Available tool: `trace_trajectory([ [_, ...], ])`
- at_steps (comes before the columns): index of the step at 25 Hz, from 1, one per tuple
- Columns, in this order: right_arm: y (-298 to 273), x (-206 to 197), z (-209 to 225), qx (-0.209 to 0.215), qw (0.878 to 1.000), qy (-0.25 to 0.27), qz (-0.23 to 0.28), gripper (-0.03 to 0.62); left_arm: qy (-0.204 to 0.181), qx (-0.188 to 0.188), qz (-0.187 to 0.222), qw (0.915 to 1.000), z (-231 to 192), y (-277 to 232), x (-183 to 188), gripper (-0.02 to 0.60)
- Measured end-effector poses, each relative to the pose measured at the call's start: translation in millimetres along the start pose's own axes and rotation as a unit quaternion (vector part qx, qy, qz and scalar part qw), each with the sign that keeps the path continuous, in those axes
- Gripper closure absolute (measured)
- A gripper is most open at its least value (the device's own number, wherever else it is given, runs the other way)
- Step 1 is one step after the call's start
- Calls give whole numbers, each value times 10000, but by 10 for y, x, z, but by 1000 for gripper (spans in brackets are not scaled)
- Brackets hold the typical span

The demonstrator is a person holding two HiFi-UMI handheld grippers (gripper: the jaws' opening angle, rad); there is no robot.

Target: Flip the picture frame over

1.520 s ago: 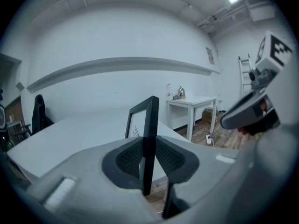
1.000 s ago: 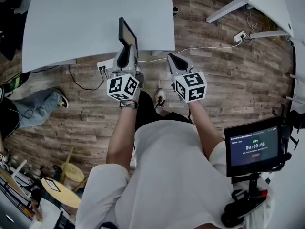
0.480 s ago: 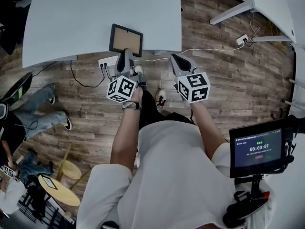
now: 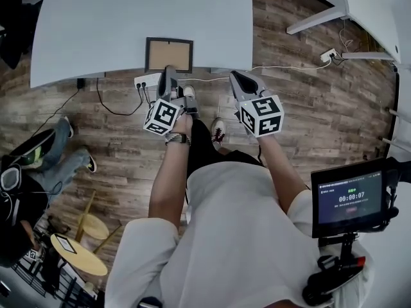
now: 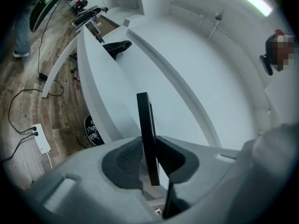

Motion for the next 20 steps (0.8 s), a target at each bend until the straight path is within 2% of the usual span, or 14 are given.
trace_trajectory([
  [3,-11,24,-6,1,10000,8,13,592,371,123,39,9992,-105,-3,-13,489],
  [11,-17,18,7,-20,10000,-6,0,592,1165,97,-114,9931,-311,-1,-60,472],
  [18,-39,45,-30,62,10000,25,25,592,1443,112,-158,9893,-321,-10,-70,466],
  [20,-46,53,-43,77,10000,33,41,592,1481,137,-154,9888,-333,-3,-72,437],
])
Point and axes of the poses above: the fingertips, and each gripper's own axes: y backward along the fingers, z to its right, x out of its top, the point moved 6 cm from there along y, backward along the fingers, and after that the axes turned 3 degrees about x, right-handed, at the moved point
